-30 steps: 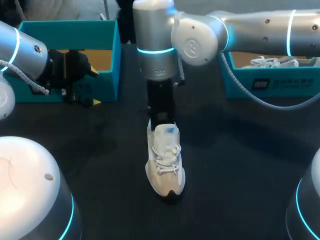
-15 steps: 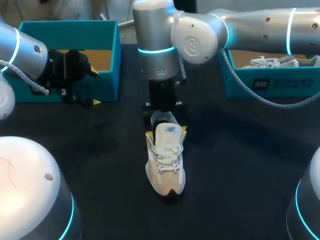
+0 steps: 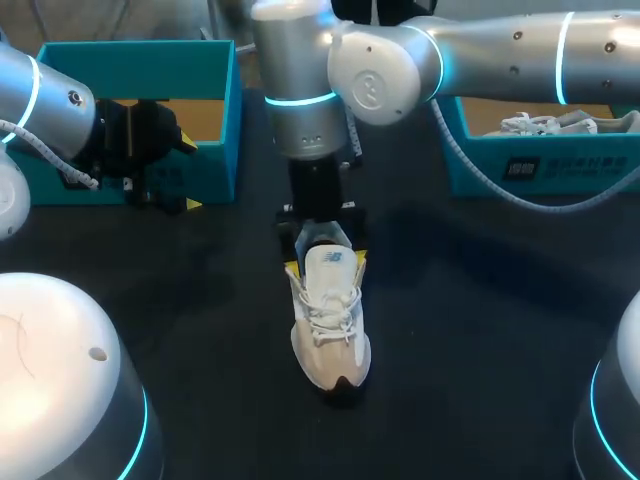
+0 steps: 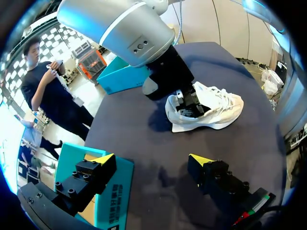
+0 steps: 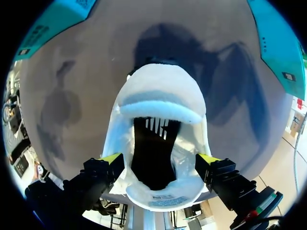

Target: Take the shoe out of the shoebox, open the shoe tongue, remove and reinsert the insole, then place the shoe into the shoebox

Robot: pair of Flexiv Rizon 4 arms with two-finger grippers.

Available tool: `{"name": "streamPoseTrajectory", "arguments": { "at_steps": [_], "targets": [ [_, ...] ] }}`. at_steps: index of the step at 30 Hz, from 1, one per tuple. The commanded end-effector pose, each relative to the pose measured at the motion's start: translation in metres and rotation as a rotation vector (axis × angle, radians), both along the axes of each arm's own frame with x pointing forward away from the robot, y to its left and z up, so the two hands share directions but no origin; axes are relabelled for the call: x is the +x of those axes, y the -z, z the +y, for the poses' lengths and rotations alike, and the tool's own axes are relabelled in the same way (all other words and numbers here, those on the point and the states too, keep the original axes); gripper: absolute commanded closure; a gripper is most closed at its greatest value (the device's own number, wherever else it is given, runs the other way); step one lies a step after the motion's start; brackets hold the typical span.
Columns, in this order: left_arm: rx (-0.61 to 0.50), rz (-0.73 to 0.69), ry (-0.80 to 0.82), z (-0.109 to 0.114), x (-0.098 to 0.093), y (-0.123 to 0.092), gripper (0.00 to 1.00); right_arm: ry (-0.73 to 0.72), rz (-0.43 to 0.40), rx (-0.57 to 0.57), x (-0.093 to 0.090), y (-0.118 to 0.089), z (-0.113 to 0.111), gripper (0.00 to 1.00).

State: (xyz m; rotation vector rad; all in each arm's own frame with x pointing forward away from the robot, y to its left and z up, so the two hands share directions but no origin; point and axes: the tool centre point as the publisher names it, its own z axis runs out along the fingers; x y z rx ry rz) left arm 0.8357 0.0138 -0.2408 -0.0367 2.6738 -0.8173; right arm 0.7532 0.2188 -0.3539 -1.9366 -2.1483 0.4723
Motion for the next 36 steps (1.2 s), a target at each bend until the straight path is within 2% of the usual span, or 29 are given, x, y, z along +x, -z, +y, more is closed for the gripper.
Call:
{"name": "streamPoseTrajectory", "arguments": {
  "at_steps": [1, 8, 17, 24, 28, 29, 32, 36],
  "targets": [
    [0.004, 0.0, -0.001, 0.0, 0.0, 0.0, 0.0, 0.008, -0.029, -0.002, -0.004, -0.008, -0.003, 0.0],
    [0.004, 0.0, -0.001, 0.0, 0.0, 0.0, 0.0, 0.025, -0.062, 0.0, 0.002, -0.022, -0.006, 0.0],
    [0.004, 0.0, -0.001, 0.0, 0.0, 0.0, 0.0, 0.05, -0.131, -0.026, 0.005, -0.052, -0.009, 0.0],
    [0.004, 0.0, -0.001, 0.0, 0.0, 0.0, 0.0, 0.068, -0.16, -0.017, -0.008, -0.069, -0.009, 0.01],
    [0.004, 0.0, -0.001, 0.0, 0.0, 0.0, 0.0, 0.076, -0.161, -0.031, -0.018, -0.075, -0.005, 0.24],
    [0.004, 0.0, -0.001, 0.0, 0.0, 0.0, 0.0, 0.081, -0.164, -0.037, -0.02, -0.078, -0.005, 0.27],
    [0.004, 0.0, -0.001, 0.0, 0.0, 0.0, 0.0, 0.098, -0.179, -0.043, -0.028, -0.082, -0.006, 0.49],
    [0.004, 0.0, -0.001, 0.0, 0.0, 0.0, 0.0, 0.108, -0.184, -0.044, -0.035, -0.083, -0.006, 0.52]
  ]
}}
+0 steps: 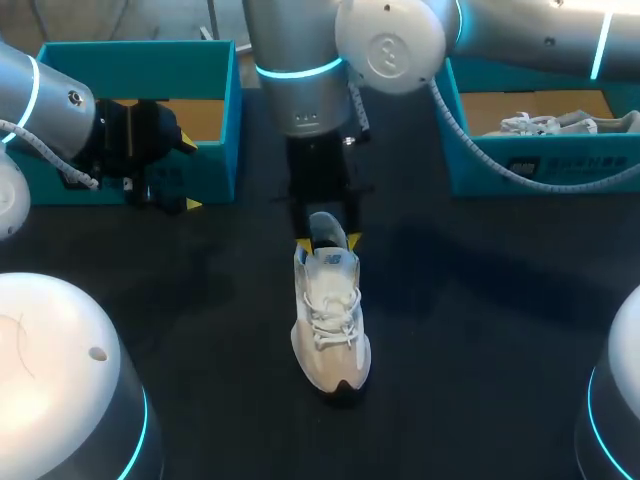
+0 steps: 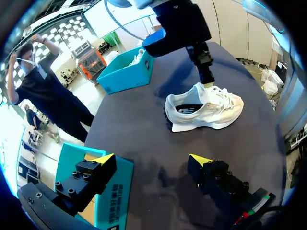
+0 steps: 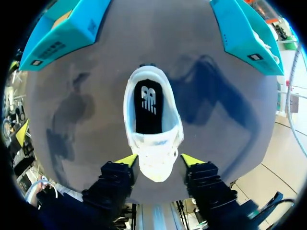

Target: Take the shoe out of the shoebox, open the shoe tongue, remove and reinsert the insole, then place the shoe into the shoebox

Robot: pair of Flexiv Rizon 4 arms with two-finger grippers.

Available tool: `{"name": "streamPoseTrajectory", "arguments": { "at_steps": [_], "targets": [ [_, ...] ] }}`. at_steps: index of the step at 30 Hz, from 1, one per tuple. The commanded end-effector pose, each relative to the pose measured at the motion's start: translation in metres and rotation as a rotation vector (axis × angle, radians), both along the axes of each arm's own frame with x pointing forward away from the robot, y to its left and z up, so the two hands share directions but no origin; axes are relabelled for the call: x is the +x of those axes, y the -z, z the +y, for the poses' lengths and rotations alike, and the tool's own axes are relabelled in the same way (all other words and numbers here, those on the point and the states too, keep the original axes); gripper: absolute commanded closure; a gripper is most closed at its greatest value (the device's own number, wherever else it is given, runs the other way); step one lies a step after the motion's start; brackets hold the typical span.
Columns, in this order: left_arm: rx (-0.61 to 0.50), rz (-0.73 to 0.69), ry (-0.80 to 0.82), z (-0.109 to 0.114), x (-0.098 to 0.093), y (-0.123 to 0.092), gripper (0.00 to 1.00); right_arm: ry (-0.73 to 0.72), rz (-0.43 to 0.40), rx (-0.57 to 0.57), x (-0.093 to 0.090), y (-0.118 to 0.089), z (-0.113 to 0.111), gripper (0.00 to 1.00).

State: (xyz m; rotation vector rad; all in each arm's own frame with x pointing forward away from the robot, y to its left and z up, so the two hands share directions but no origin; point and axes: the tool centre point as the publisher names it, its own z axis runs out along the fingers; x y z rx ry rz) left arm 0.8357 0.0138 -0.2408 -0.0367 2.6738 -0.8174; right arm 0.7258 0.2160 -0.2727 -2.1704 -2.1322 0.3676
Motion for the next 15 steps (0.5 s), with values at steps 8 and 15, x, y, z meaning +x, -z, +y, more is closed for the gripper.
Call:
{"name": "streamPoseTrajectory", "arguments": {
  "at_steps": [8, 15],
  "targets": [
    [0.004, 0.0, -0.001, 0.0, 0.0, 0.0, 0.0, 0.007, -0.024, 0.016, -0.013, 0.003, -0.002, 0.52],
    [0.004, 0.0, -0.001, 0.0, 0.0, 0.0, 0.0, 0.005, -0.021, 0.011, -0.022, 0.003, 0.004, 0.55]
  ]
}}
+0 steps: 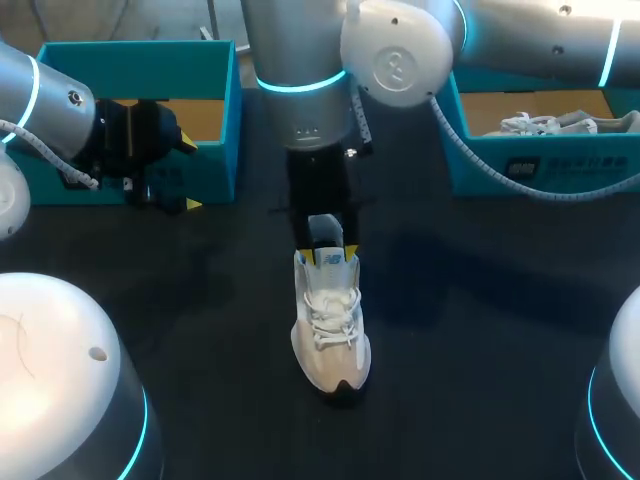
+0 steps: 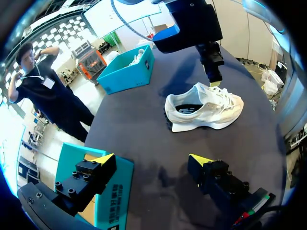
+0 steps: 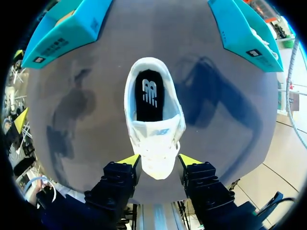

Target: Take the shoe out of the shoebox, open the shoe tongue, remove and reinsert the insole, then place the shoe into the shoebox

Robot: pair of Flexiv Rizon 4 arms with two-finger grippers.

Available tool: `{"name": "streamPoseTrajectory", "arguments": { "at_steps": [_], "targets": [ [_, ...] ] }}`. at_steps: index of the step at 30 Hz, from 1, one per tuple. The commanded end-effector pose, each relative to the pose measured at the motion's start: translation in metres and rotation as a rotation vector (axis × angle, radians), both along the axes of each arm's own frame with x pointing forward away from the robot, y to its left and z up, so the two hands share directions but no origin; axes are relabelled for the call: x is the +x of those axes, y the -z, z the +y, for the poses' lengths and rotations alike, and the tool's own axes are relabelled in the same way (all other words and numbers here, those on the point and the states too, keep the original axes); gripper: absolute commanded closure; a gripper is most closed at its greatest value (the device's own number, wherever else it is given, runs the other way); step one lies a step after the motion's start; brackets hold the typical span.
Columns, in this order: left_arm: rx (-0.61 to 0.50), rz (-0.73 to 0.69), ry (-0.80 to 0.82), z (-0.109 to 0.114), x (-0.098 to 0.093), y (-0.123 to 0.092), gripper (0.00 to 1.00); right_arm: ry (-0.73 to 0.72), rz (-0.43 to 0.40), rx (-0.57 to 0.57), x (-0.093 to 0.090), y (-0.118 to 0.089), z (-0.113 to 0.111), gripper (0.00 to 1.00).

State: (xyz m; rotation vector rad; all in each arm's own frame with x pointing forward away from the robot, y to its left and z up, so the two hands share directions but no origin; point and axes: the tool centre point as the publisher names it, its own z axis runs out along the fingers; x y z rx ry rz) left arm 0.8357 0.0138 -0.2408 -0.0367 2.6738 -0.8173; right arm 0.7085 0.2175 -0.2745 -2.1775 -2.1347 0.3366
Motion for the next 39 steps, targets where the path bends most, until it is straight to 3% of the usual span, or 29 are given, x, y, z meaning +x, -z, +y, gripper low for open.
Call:
{"name": "streamPoseTrajectory", "arguments": {
  "at_steps": [1, 25, 31, 39],
  "targets": [
    [0.004, 0.0, -0.001, 0.0, 0.0, 0.0, 0.0, 0.007, -0.004, 0.0, -0.006, 0.001, 0.003, 0.56],
    [0.004, 0.0, -0.001, 0.0, 0.0, 0.0, 0.0, -0.009, 0.015, -0.007, -0.004, 0.008, 0.025, 0.62],
    [0.004, 0.0, -0.001, 0.0, 0.0, 0.0, 0.0, -0.013, 0.014, -0.017, -0.003, 0.007, 0.023, 0.62],
    [0.004, 0.0, -0.001, 0.0, 0.0, 0.0, 0.0, 0.009, 0.026, -0.008, -0.008, 0.023, 0.014, 0.67]
  ]
}}
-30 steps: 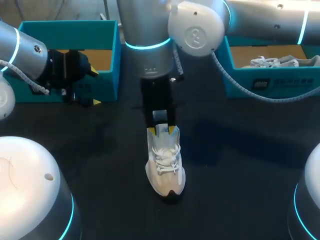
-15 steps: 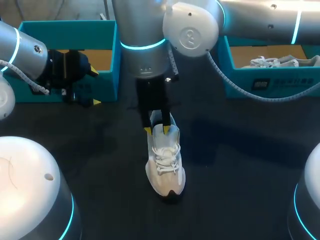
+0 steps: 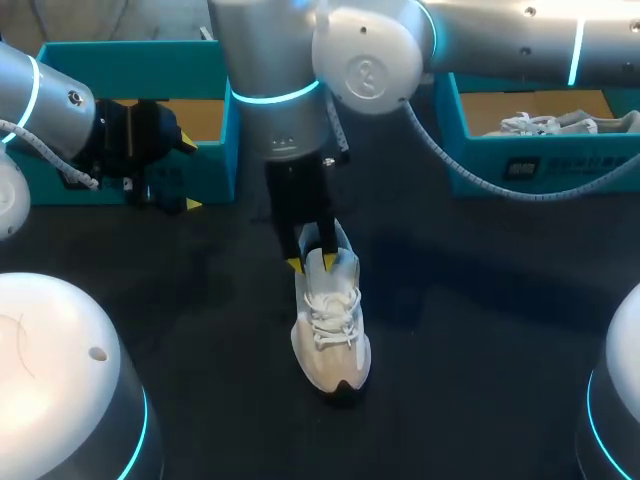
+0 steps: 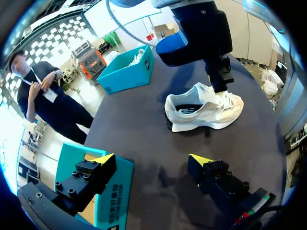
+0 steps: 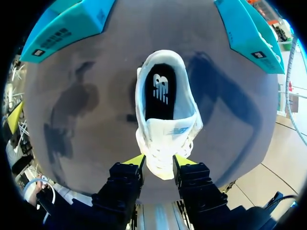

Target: Take the shoe out of the shoebox, open the shoe tongue, remove and reinsert the insole, then place the shoe into the shoebox

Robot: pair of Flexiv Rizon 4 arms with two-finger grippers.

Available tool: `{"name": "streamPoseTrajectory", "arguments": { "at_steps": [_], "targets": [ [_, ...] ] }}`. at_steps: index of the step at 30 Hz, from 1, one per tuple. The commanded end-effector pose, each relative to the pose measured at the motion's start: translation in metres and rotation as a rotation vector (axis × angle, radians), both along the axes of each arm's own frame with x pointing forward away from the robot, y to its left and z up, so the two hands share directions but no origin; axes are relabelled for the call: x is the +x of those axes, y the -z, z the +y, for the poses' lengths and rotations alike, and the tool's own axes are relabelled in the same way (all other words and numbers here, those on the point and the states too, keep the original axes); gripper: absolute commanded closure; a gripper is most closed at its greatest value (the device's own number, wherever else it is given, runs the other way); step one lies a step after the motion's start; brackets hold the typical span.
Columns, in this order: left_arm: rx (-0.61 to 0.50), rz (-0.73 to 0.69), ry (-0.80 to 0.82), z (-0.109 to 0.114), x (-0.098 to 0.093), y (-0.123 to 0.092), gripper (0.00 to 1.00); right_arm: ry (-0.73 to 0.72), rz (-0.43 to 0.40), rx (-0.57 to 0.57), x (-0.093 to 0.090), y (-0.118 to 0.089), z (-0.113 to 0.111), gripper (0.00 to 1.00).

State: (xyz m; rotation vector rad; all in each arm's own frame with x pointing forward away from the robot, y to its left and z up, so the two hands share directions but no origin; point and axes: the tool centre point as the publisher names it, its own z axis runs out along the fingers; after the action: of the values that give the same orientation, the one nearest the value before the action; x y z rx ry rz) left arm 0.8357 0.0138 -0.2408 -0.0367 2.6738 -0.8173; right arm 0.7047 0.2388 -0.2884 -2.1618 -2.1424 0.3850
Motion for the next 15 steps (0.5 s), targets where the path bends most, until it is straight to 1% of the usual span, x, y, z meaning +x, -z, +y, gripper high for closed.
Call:
{"name": "streamPoseTrajectory", "arguments": {
  "at_steps": [1, 4, 9, 15],
  "targets": [
    [0.004, 0.0, -0.001, 0.0, 0.0, 0.0, 0.0, 0.026, 0.003, 0.013, -0.006, 0.01, -0.009, 0.68],
    [0.004, 0.0, -0.001, 0.0, 0.0, 0.0, 0.0, 0.035, 0.008, 0.003, -0.006, 0.012, -0.014, 0.73],
    [0.004, 0.0, -0.001, 0.0, 0.0, 0.0, 0.0, 0.042, 0.011, -0.013, -0.005, 0.014, -0.021, 0.71],
    [0.004, 0.0, -0.001, 0.0, 0.0, 0.0, 0.0, 0.036, 0.011, 0.002, 0.002, 0.027, -0.024, 0.71]
  ]
}}
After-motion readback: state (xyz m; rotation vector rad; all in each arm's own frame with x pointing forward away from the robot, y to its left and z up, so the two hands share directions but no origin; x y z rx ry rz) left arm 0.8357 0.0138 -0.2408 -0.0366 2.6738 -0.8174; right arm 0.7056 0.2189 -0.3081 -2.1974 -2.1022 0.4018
